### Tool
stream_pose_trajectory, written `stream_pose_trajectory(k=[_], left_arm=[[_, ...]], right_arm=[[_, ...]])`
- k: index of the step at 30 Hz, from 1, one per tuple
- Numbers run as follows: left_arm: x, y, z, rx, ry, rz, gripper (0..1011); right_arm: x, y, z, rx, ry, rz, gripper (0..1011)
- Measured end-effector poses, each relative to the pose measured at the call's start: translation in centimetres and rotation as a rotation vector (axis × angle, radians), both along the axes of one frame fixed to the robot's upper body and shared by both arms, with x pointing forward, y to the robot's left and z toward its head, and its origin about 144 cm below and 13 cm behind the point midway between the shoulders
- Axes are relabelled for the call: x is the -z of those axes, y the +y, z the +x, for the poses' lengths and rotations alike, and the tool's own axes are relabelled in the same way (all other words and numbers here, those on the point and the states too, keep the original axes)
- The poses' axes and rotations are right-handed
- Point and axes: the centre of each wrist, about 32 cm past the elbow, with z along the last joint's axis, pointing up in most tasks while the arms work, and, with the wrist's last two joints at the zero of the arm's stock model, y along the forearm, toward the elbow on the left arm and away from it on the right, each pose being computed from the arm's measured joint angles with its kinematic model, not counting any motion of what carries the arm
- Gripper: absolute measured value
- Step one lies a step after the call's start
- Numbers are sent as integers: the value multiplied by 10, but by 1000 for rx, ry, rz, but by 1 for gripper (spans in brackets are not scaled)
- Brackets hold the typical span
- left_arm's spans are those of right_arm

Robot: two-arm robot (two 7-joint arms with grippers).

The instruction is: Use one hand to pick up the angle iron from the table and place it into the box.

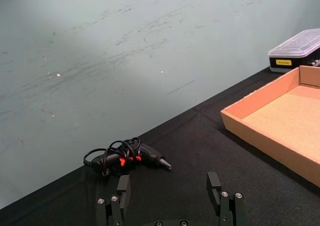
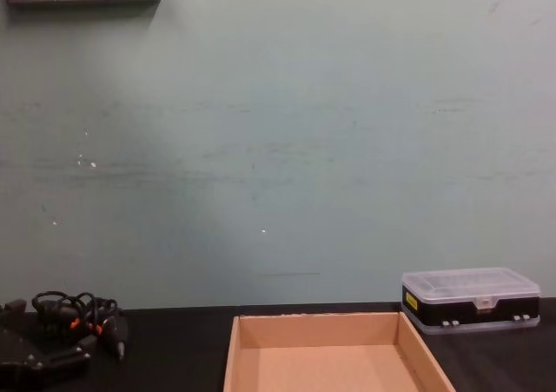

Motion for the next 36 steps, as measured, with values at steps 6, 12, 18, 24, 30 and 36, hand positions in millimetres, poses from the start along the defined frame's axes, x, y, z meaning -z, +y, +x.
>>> stream_pose_trajectory(k=[6, 12, 18, 24, 30, 36], left_arm=[[0, 0, 0, 0, 0, 0, 1000], [0, 0, 0, 0, 0, 0, 1000], [0, 0, 0, 0, 0, 0, 1000], [0, 0, 0, 0, 0, 0, 1000], [0, 0, 0, 0, 0, 0, 1000], [0, 0, 0, 0, 0, 0, 1000]], right_arm=[[1, 0, 0, 4, -4, 1, 654], [1, -1, -1, 5, -9, 4, 460], [-1, 0, -3, 12, -25, 5, 450], [-11, 2, -6, 31, -78, 17, 450], [-28, 12, -8, 67, -183, 29, 450], [-42, 32, 0, 102, -293, 51, 450]])
